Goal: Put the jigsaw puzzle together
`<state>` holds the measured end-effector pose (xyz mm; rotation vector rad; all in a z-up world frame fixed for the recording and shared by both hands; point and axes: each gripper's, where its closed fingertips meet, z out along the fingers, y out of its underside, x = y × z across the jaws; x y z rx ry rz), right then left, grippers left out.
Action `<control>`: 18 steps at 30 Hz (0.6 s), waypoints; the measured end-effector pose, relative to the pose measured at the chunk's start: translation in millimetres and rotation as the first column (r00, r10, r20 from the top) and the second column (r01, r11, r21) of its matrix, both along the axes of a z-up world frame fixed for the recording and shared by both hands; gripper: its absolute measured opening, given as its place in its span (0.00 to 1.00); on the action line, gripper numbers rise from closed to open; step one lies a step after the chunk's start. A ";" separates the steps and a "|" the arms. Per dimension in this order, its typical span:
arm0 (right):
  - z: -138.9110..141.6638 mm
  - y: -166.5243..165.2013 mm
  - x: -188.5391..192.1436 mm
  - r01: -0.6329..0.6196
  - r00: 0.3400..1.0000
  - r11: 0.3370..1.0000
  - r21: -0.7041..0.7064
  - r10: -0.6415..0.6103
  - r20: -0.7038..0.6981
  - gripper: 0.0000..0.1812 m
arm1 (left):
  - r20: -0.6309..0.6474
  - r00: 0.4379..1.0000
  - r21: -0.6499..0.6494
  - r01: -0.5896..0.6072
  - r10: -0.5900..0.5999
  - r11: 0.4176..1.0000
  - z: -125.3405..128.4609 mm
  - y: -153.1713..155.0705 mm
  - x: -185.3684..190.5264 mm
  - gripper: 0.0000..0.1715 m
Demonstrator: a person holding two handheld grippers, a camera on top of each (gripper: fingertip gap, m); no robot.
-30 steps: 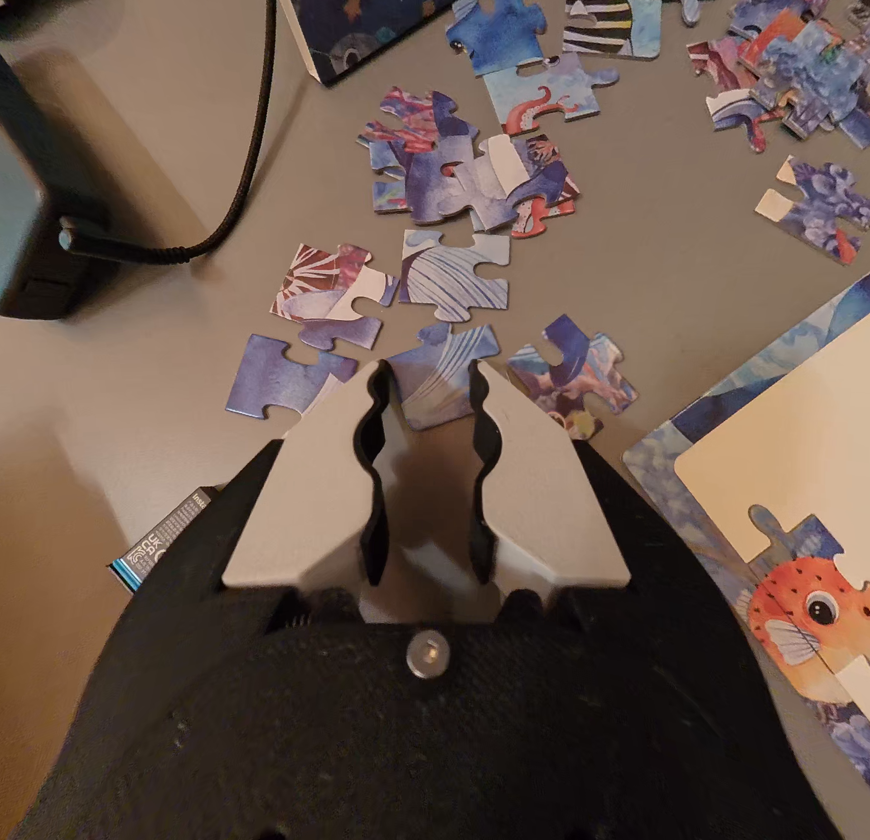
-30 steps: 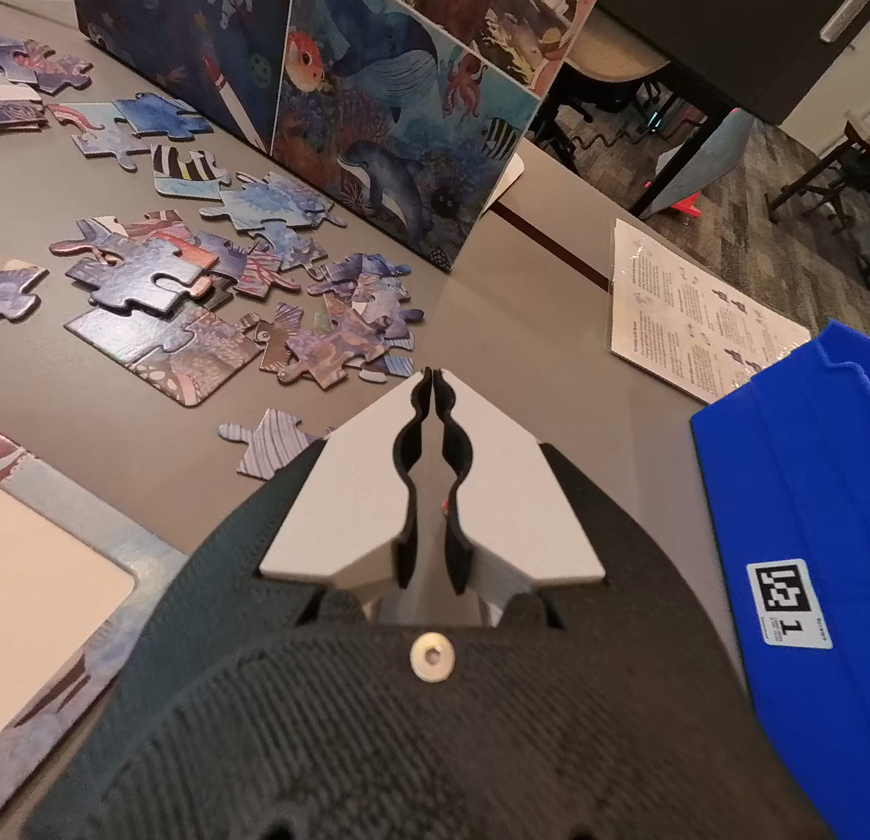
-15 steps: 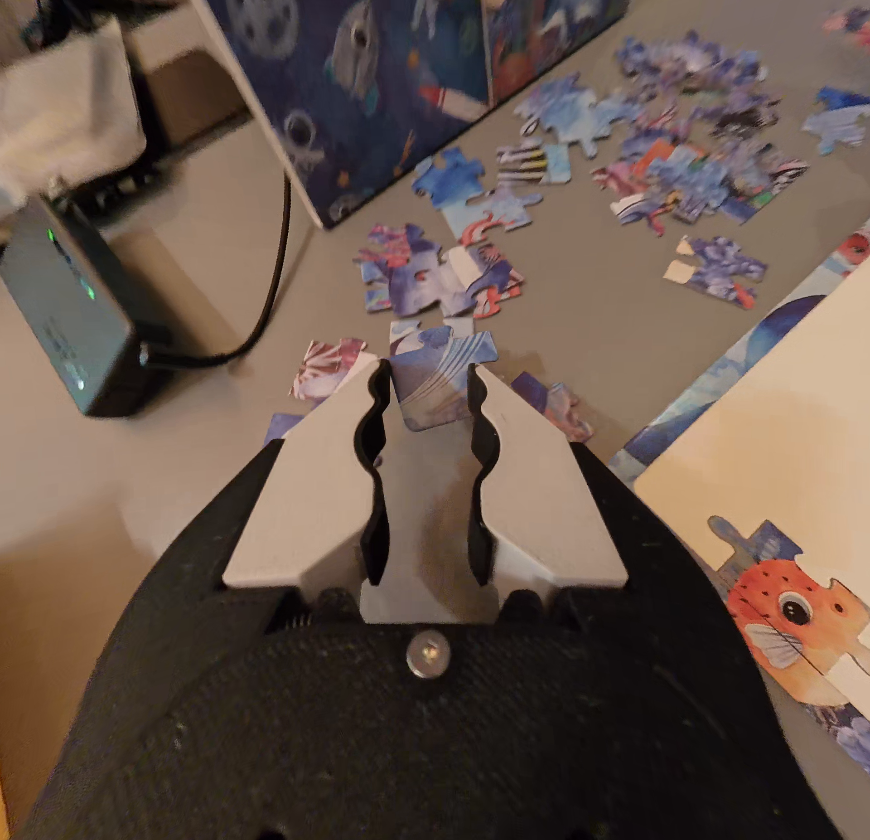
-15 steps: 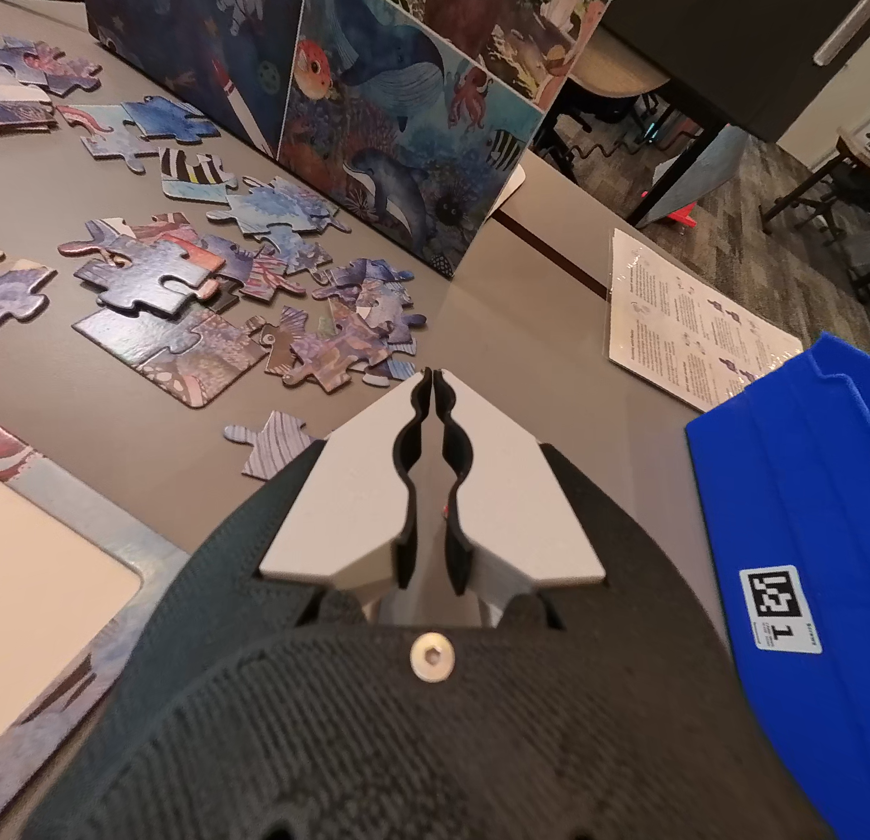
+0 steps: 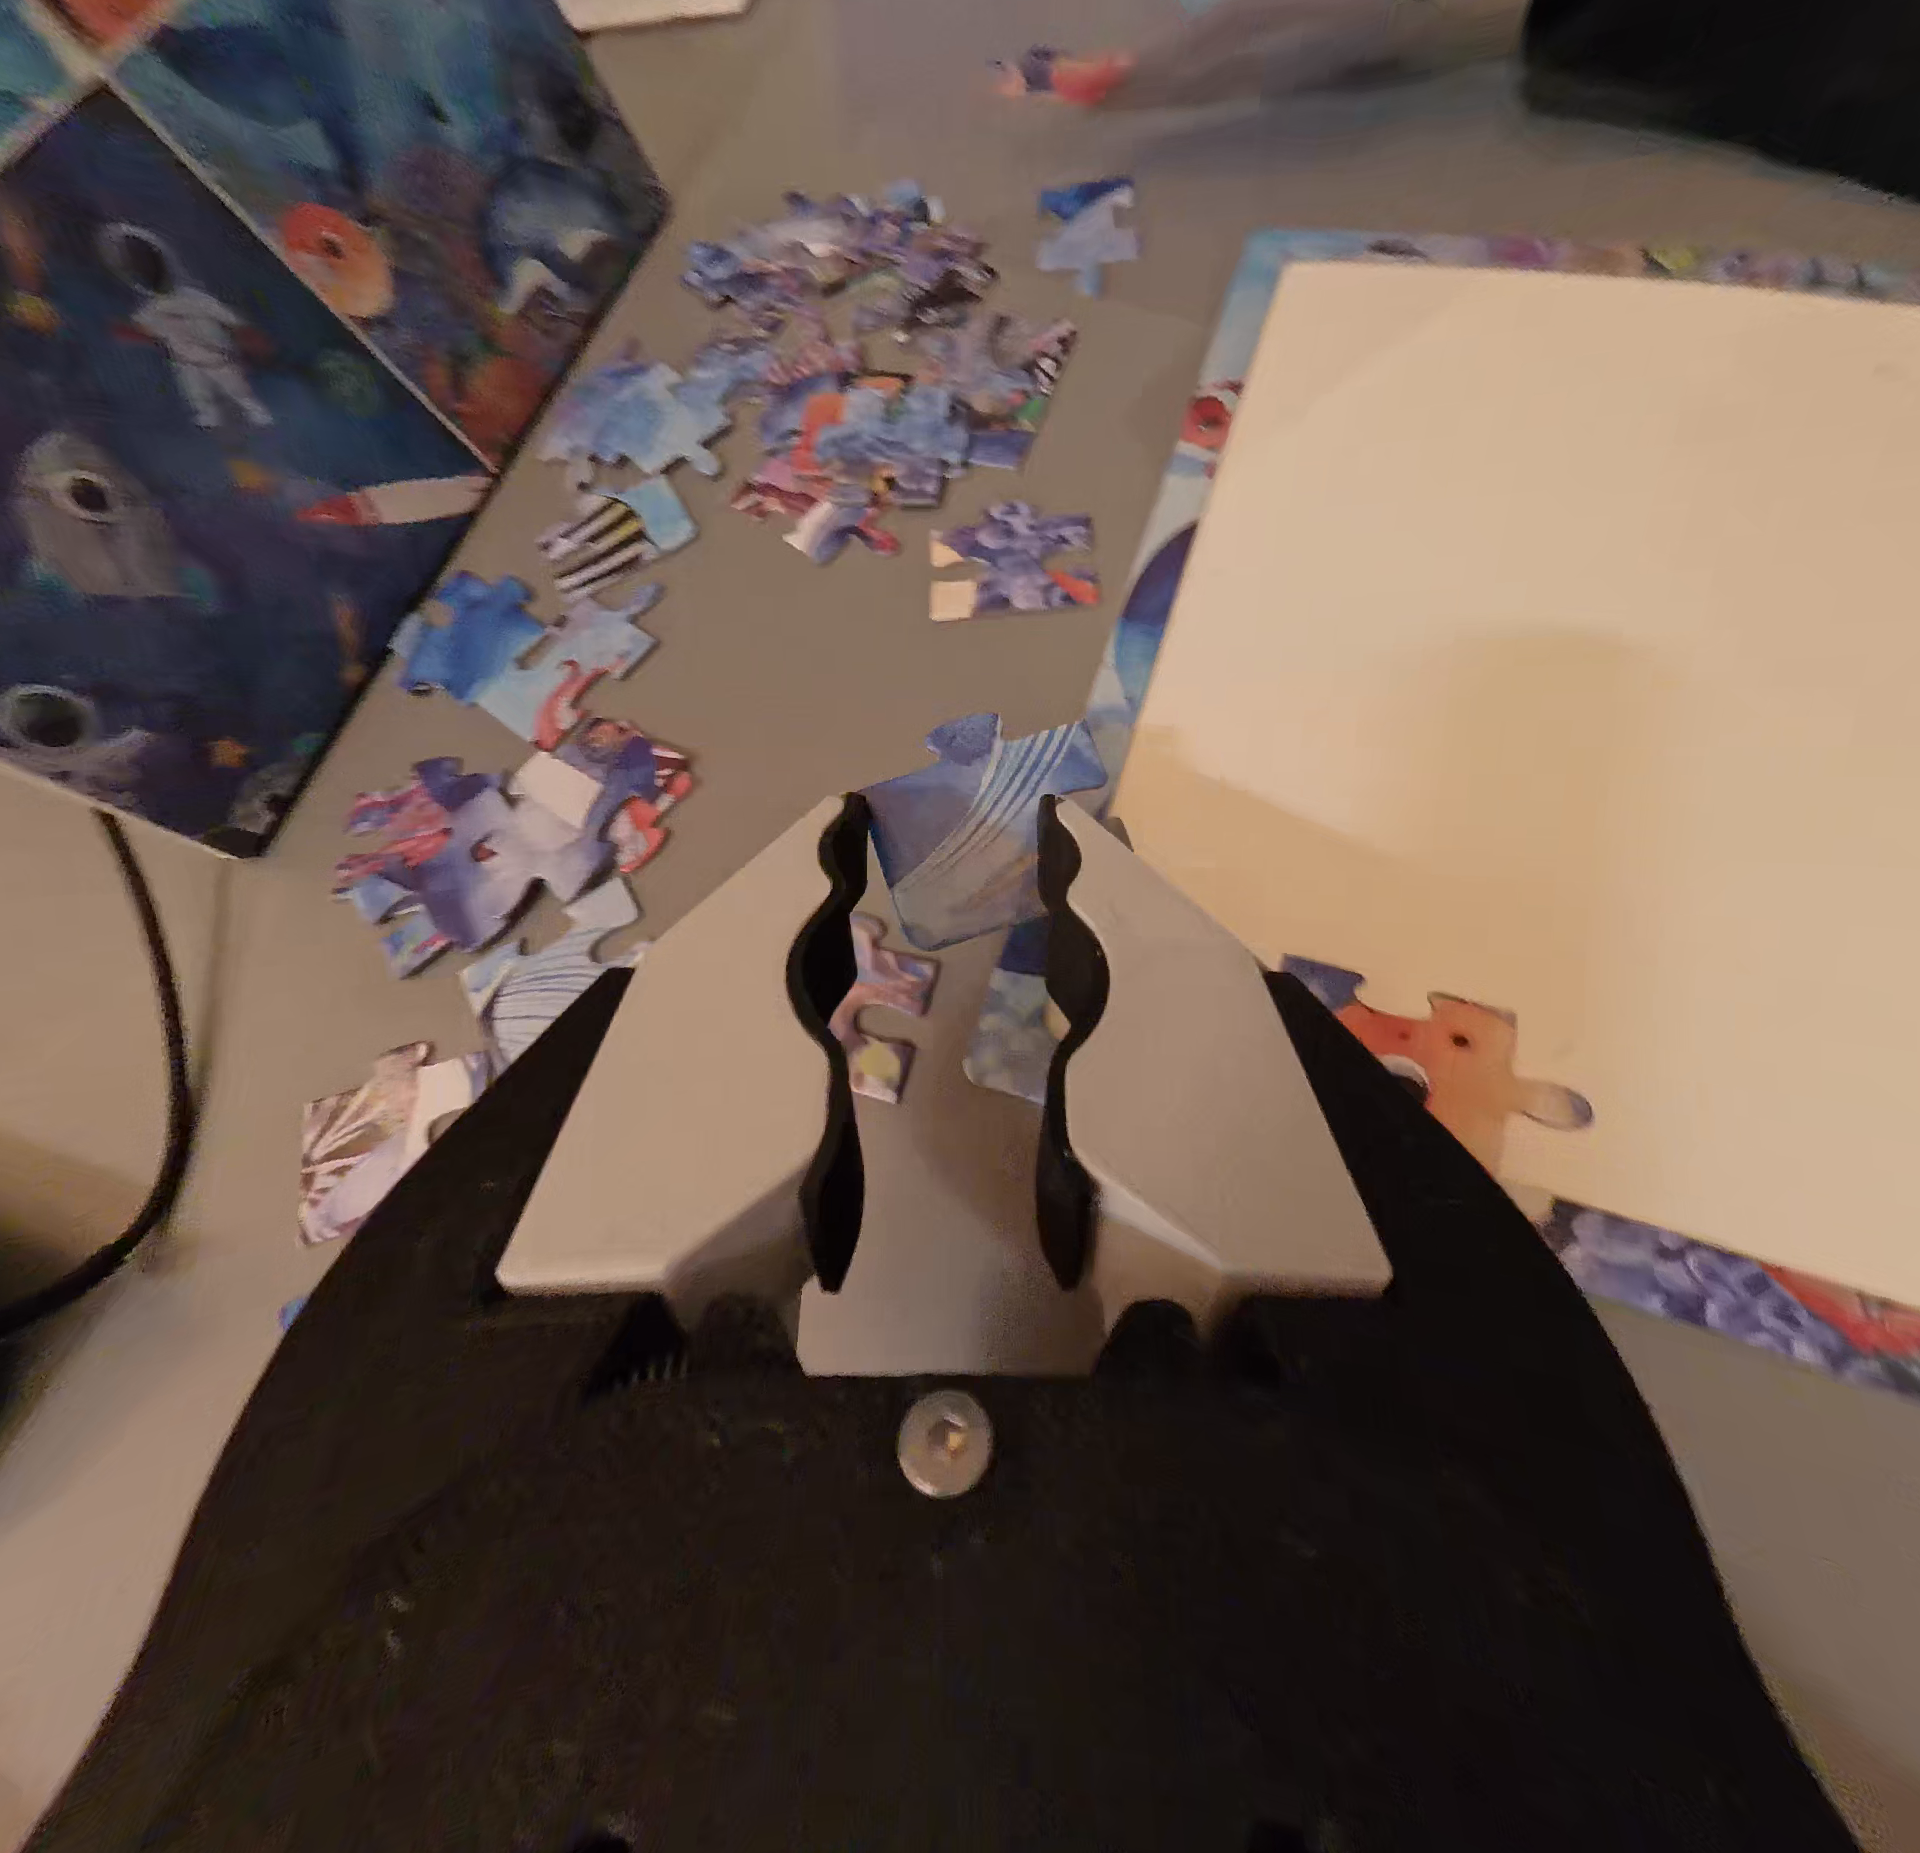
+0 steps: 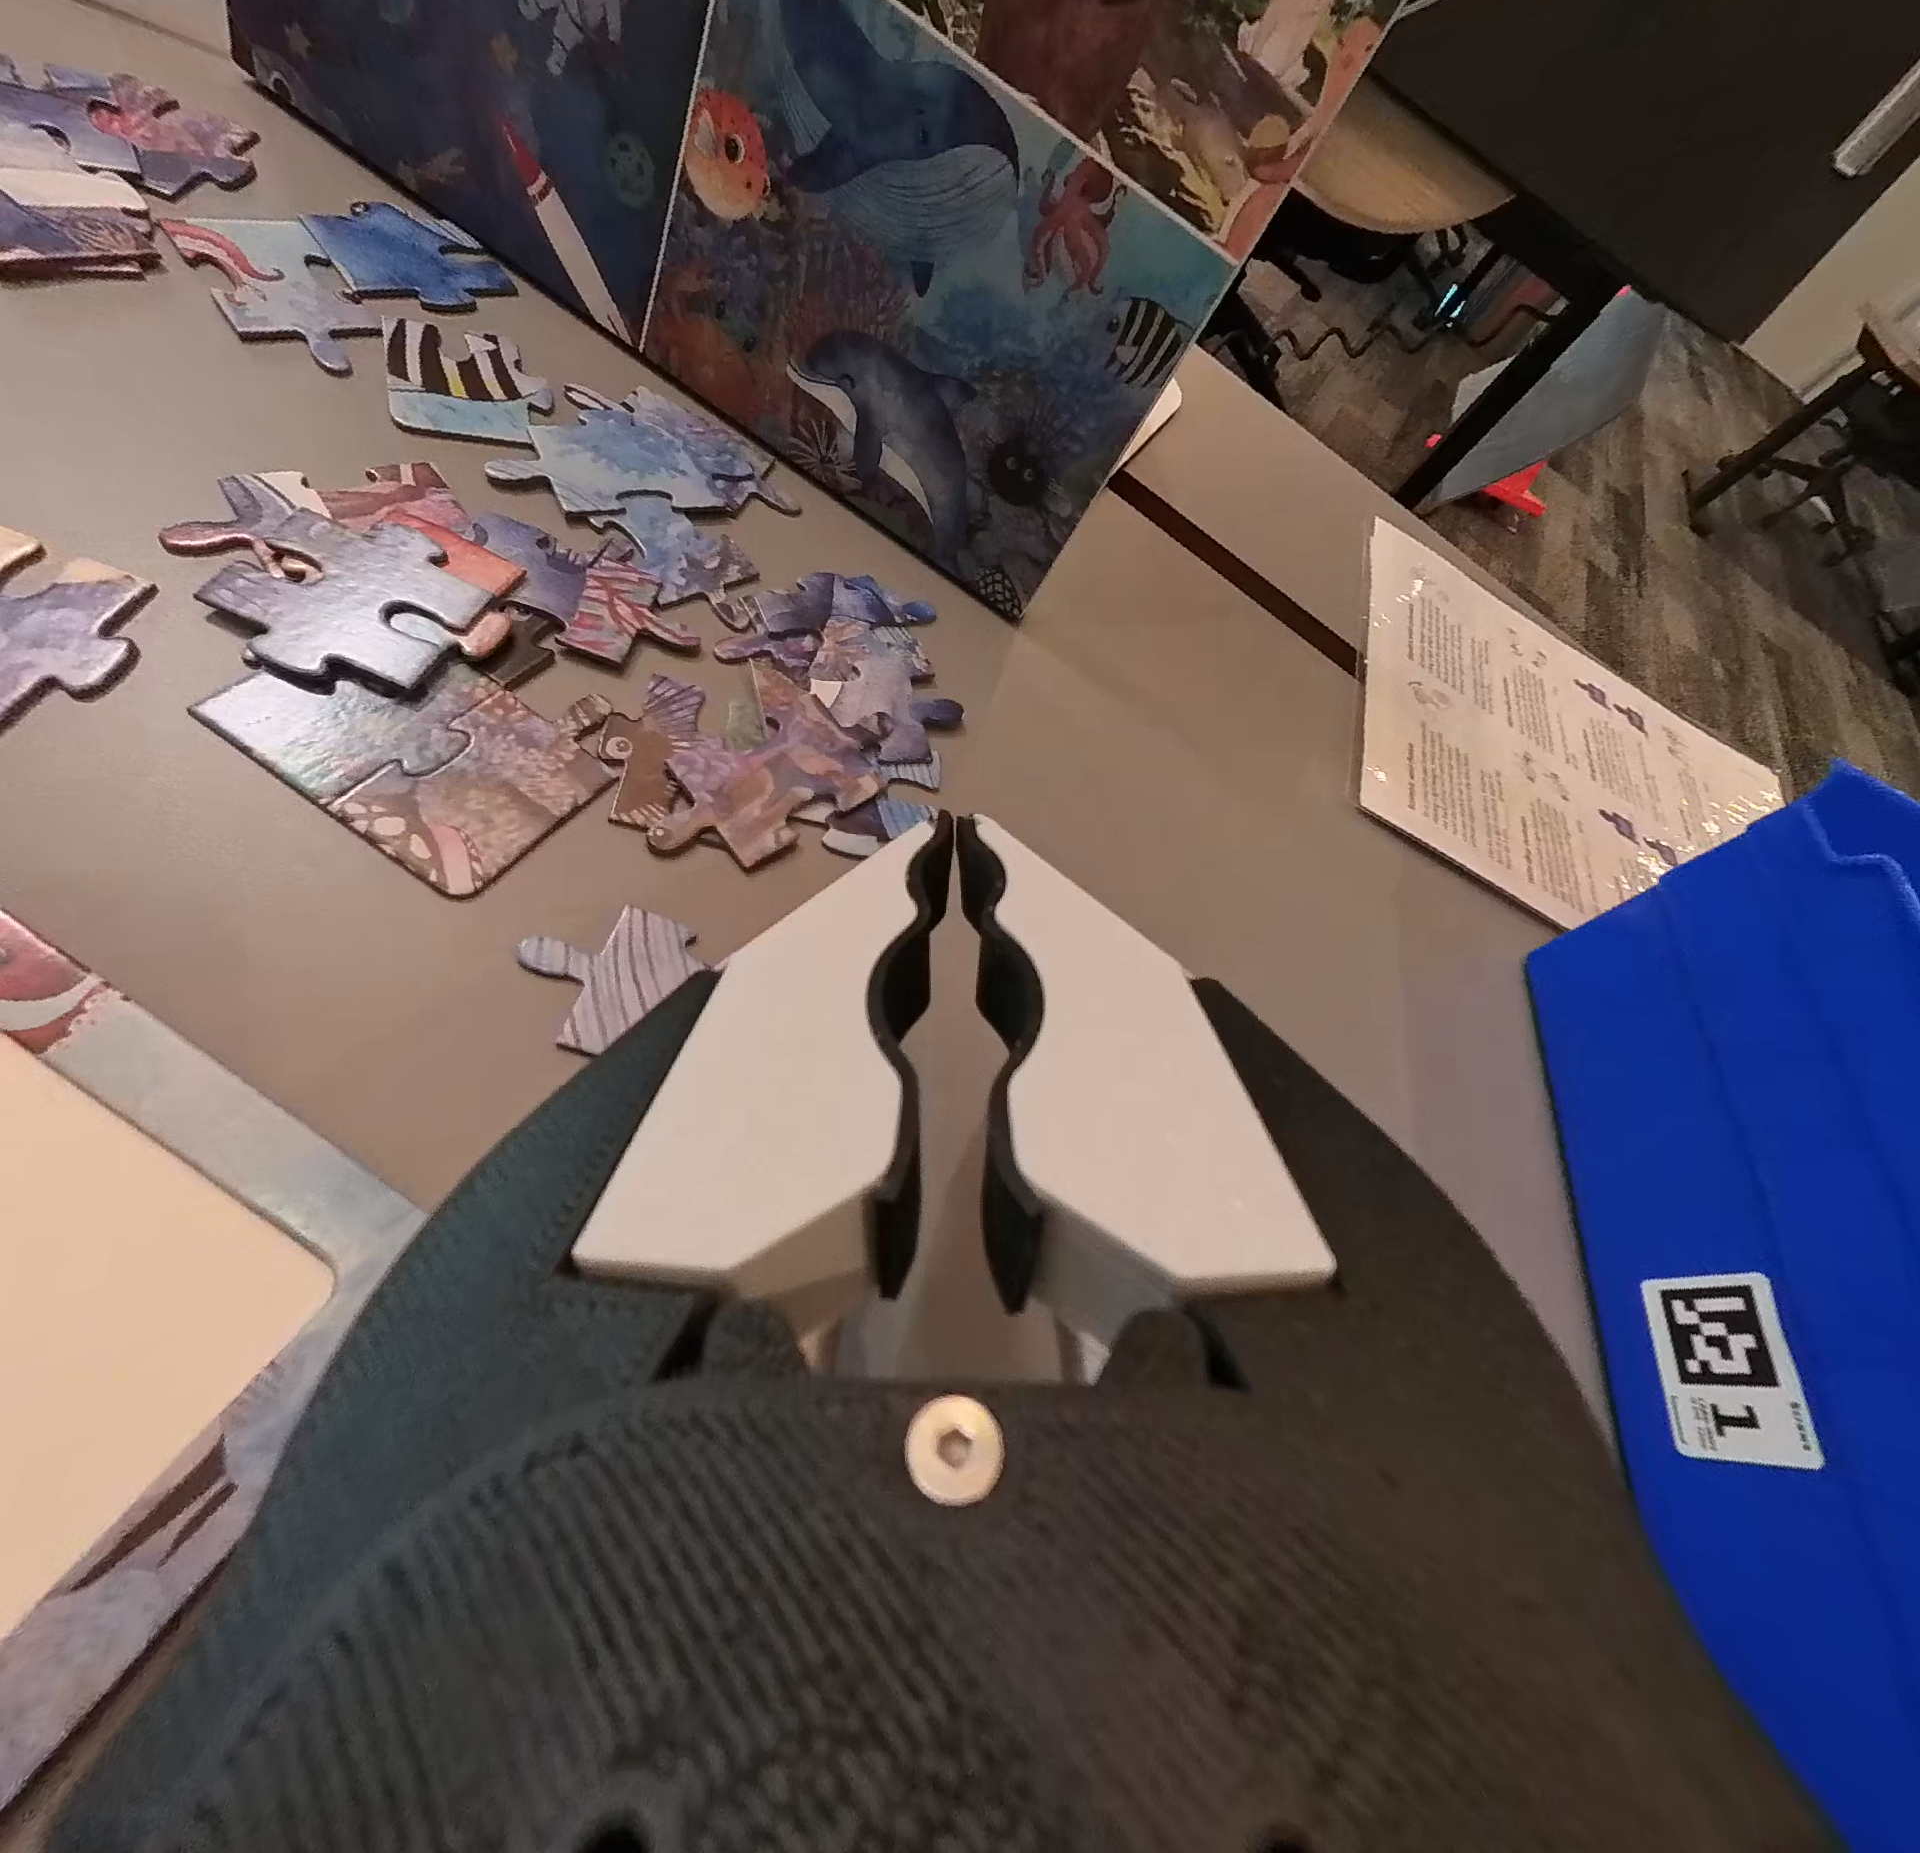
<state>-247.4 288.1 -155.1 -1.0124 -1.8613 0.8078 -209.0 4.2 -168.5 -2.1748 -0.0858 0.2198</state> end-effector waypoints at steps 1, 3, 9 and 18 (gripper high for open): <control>0.4 -0.3 0.1 -0.001 1.000 1.000 0.001 0.001 -0.001 0.00 | 0.017 1.000 -0.015 0.024 -0.024 1.000 -3.4 -1.4 4.1 0.18; 1.3 -0.6 0.2 -0.003 1.000 1.000 0.002 0.003 -0.004 0.00 | 0.040 0.997 -0.043 0.065 -0.064 0.997 -8.5 -6.7 11.0 0.18; 0.6 -1.5 0.1 -0.008 1.000 1.000 0.000 0.008 -0.001 0.00 | 0.098 0.987 -0.065 0.134 -0.127 0.989 -15.7 -19.2 24.6 0.18; 0.3 -5.2 0.5 -0.020 1.000 1.000 0.006 0.020 0.001 0.00 | 0.122 0.977 -0.102 0.186 -0.174 0.977 -23.8 -15.7 36.7 0.18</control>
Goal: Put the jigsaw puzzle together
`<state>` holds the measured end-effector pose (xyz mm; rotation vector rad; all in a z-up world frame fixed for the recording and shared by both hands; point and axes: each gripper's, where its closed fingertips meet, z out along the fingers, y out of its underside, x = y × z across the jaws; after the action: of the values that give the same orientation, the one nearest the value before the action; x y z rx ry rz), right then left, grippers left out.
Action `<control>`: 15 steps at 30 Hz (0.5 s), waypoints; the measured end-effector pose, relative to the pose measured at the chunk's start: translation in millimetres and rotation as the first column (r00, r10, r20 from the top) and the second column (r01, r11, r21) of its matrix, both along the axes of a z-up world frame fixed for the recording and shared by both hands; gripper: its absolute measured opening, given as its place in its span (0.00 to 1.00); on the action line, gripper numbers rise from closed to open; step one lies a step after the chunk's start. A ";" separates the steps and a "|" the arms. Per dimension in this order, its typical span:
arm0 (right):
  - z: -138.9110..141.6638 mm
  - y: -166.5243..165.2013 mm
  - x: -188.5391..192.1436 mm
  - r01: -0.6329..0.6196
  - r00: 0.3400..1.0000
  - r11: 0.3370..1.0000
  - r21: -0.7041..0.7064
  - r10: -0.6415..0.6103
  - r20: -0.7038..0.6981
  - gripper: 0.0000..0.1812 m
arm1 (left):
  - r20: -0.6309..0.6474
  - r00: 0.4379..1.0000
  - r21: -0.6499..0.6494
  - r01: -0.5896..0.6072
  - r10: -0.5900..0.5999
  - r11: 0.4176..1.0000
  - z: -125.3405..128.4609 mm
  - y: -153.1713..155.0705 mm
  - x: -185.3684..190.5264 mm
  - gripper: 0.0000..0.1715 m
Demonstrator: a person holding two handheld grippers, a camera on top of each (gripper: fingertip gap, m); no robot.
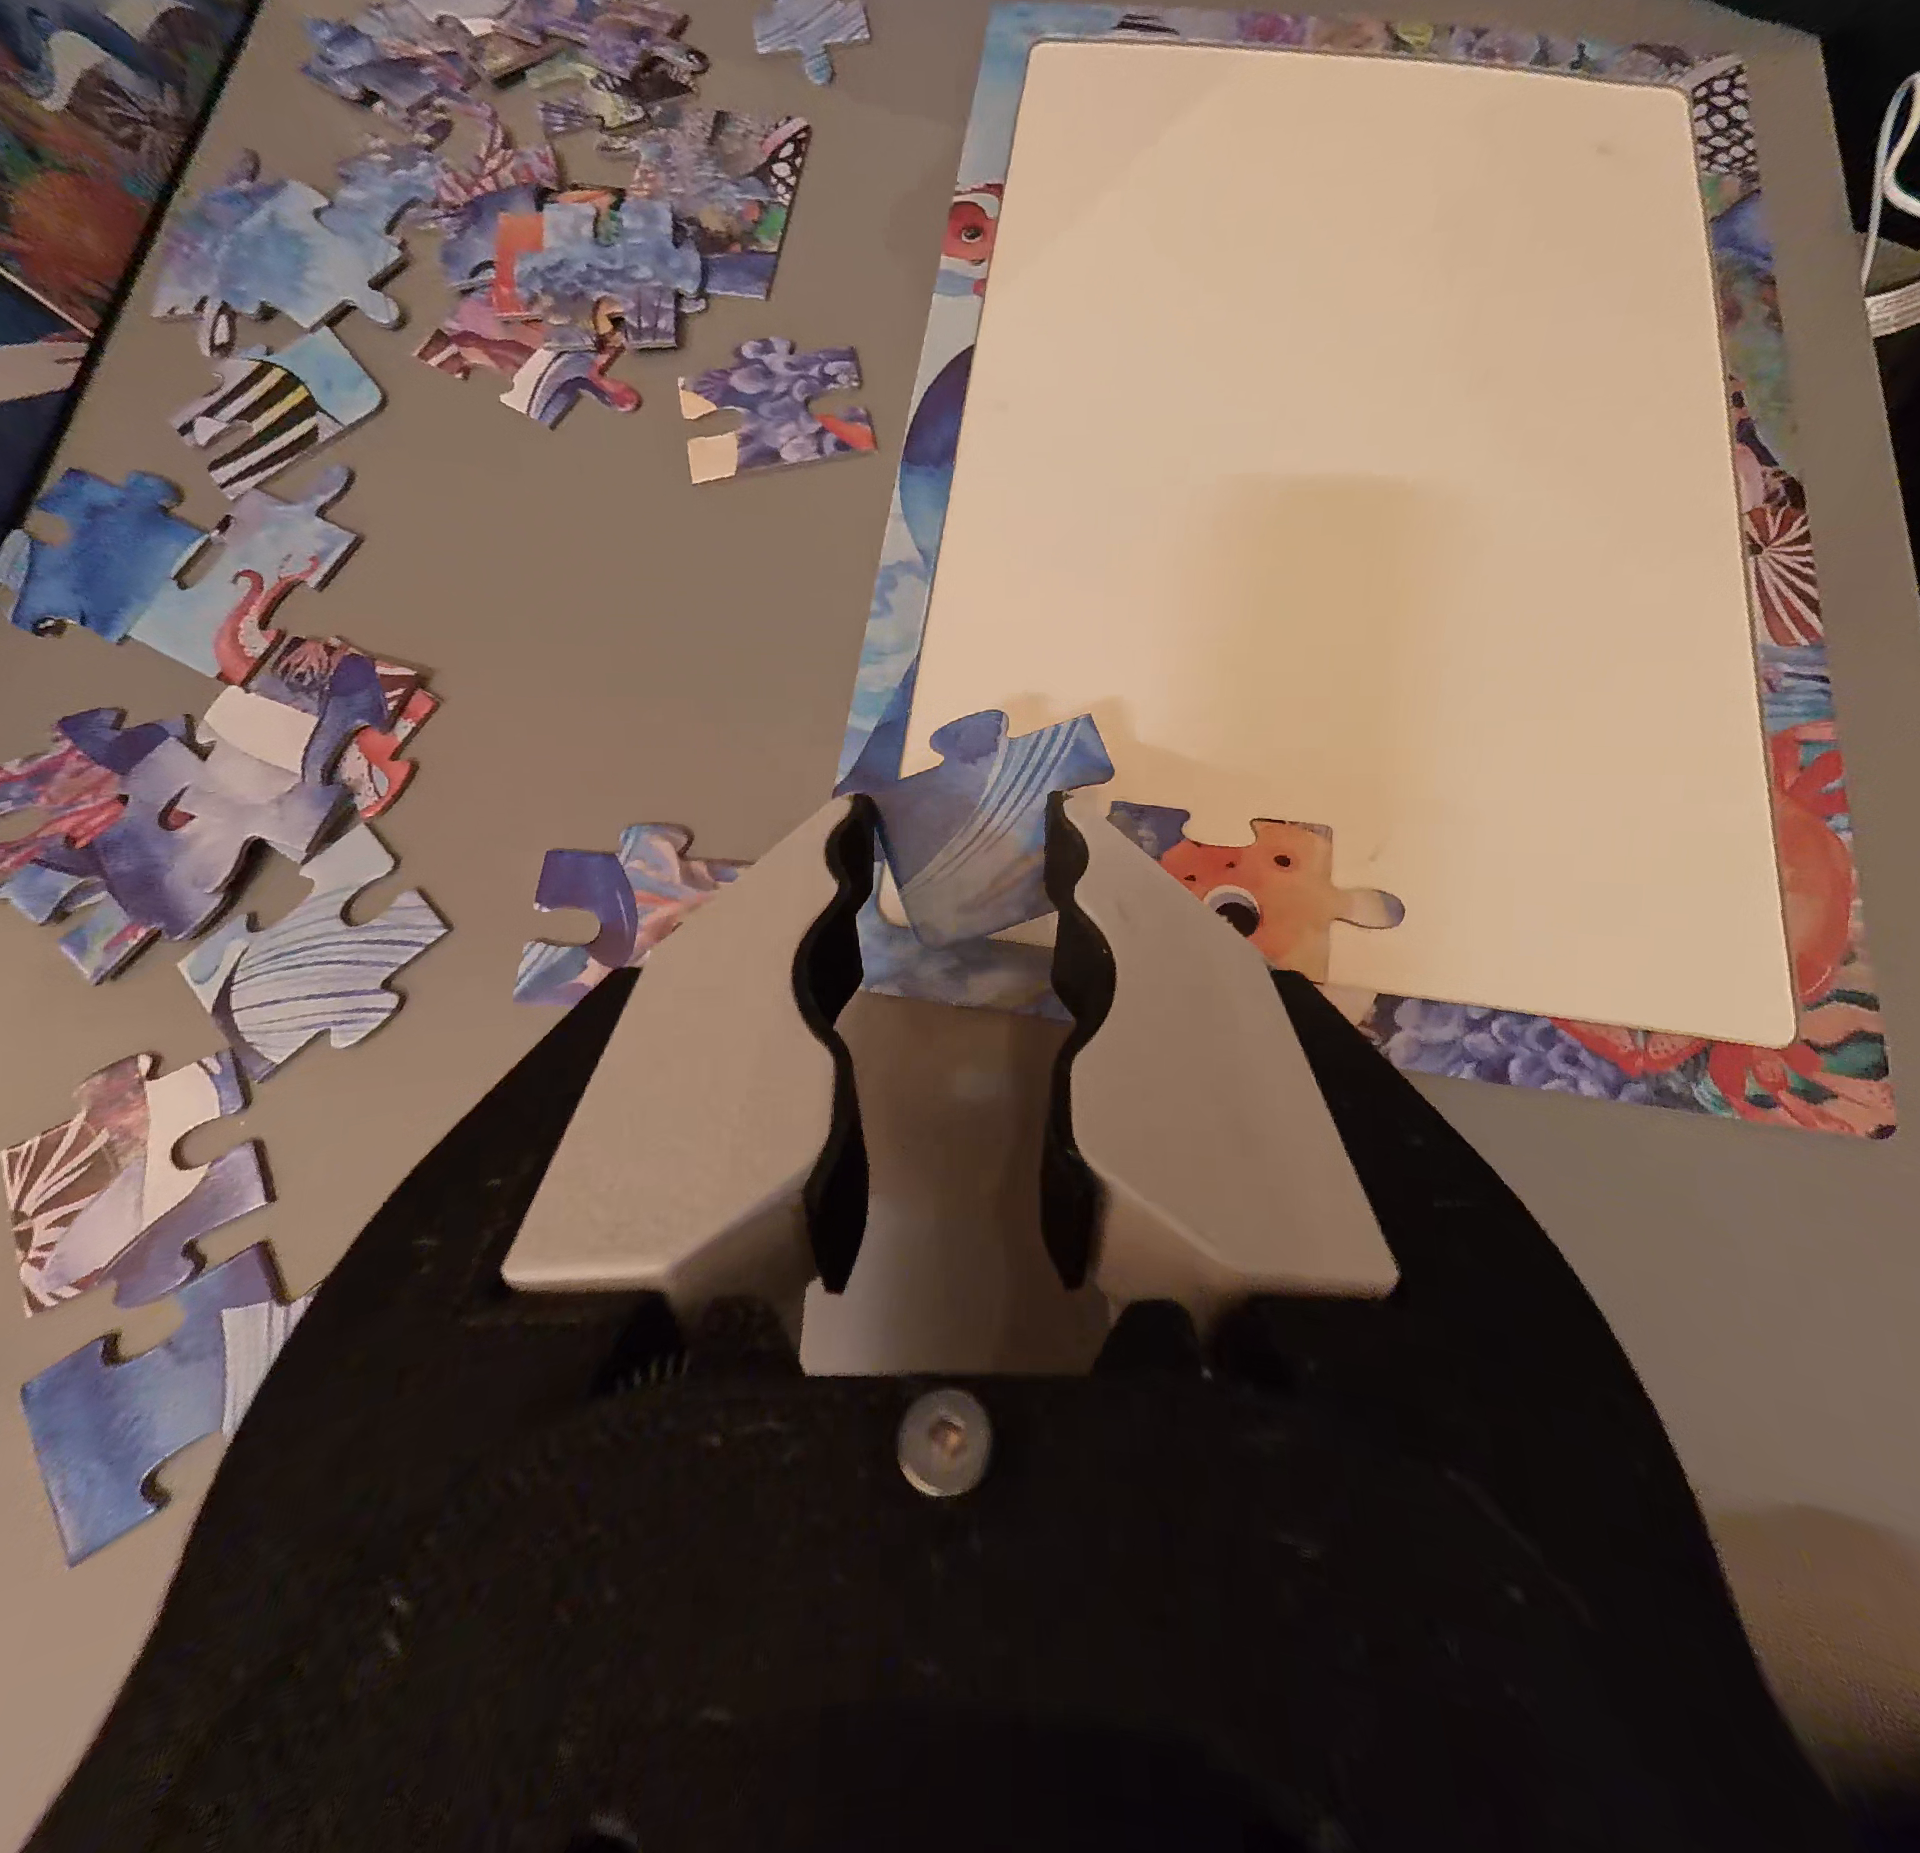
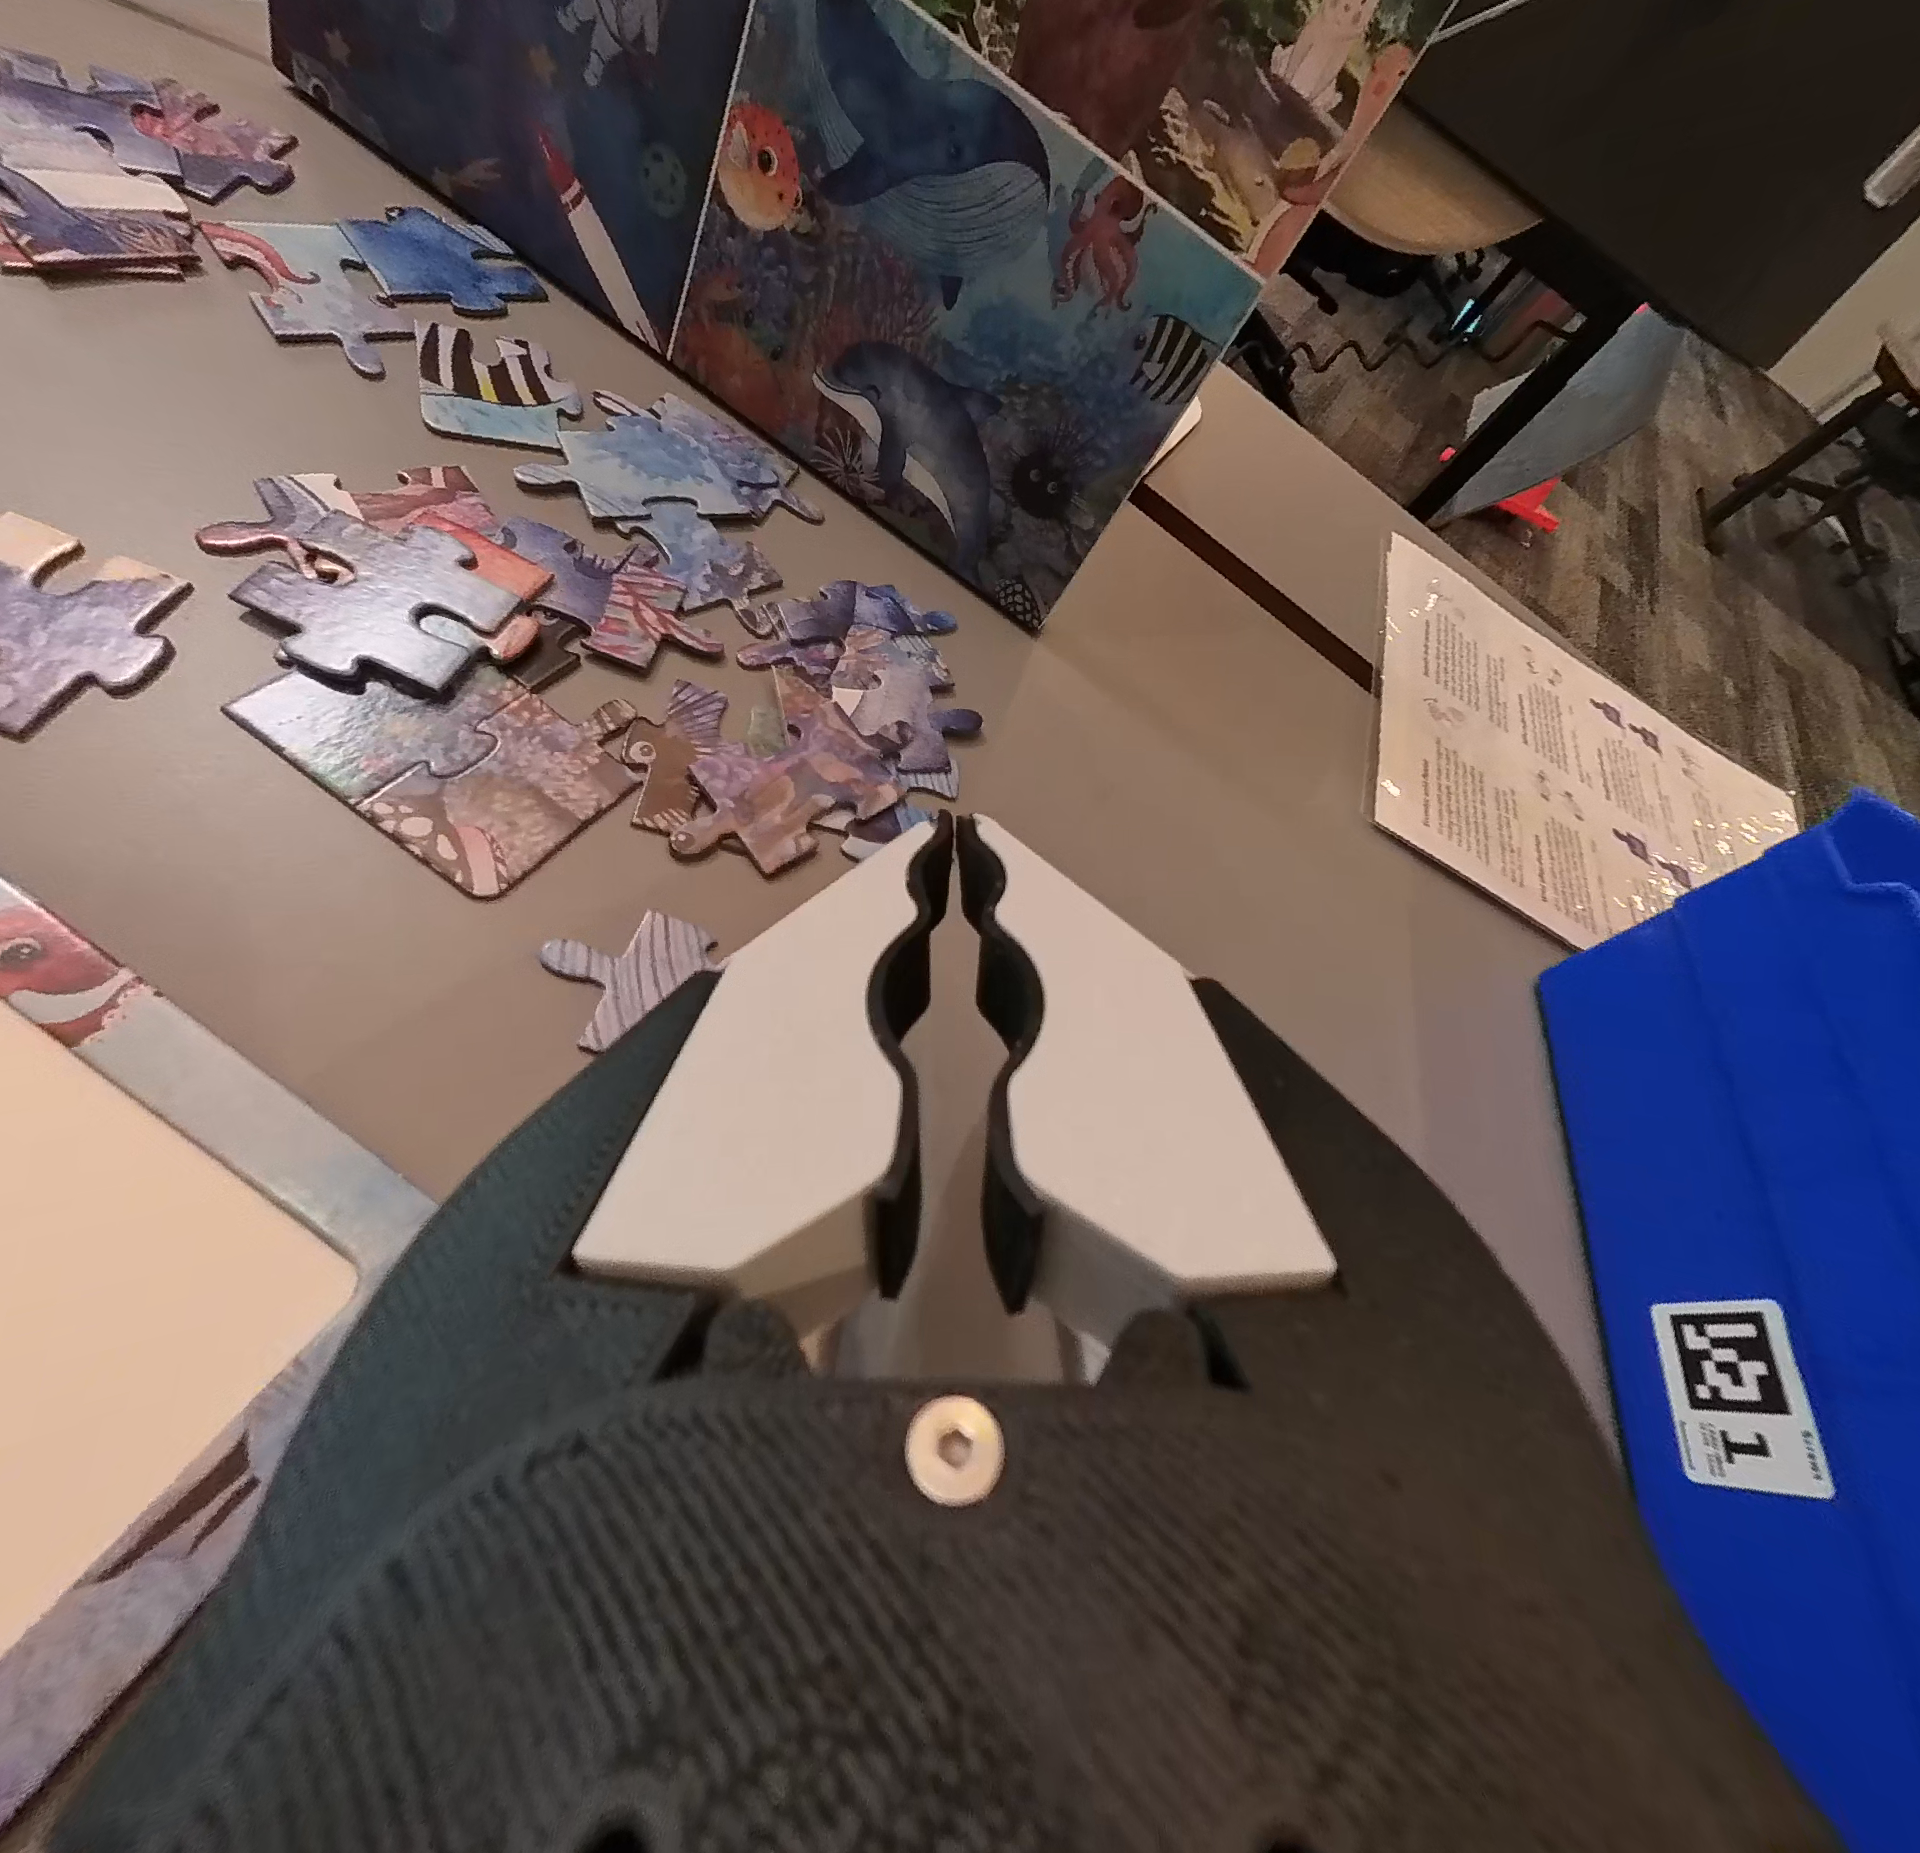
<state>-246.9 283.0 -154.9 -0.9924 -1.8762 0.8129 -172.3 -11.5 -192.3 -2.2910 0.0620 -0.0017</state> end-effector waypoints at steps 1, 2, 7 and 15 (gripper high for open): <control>0.2 -0.7 0.2 -0.002 1.000 1.000 0.002 0.002 -0.001 0.00 | 0.003 1.000 0.002 0.003 -0.003 1.000 0.3 0.4 0.8 0.18; 0.4 -1.5 0.3 -0.004 1.000 1.000 0.004 0.004 -0.001 0.00 | 0.004 1.000 0.003 0.005 -0.005 1.000 0.5 0.9 1.5 0.18; 1.3 -4.1 0.7 -0.011 1.000 1.000 0.012 0.012 -0.005 0.00 | 0.002 1.000 -0.002 0.011 -0.011 1.000 -1.8 2.2 2.6 0.18; 4.2 -5.1 1.0 -0.012 1.000 1.000 0.013 0.013 -0.015 0.00 | -0.040 0.996 0.048 0.077 -0.075 0.996 8.1 21.2 17.9 0.18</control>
<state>-245.9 277.9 -150.7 -0.9649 -1.8747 0.8118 -154.4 9.7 -184.2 -2.2384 0.1672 0.0038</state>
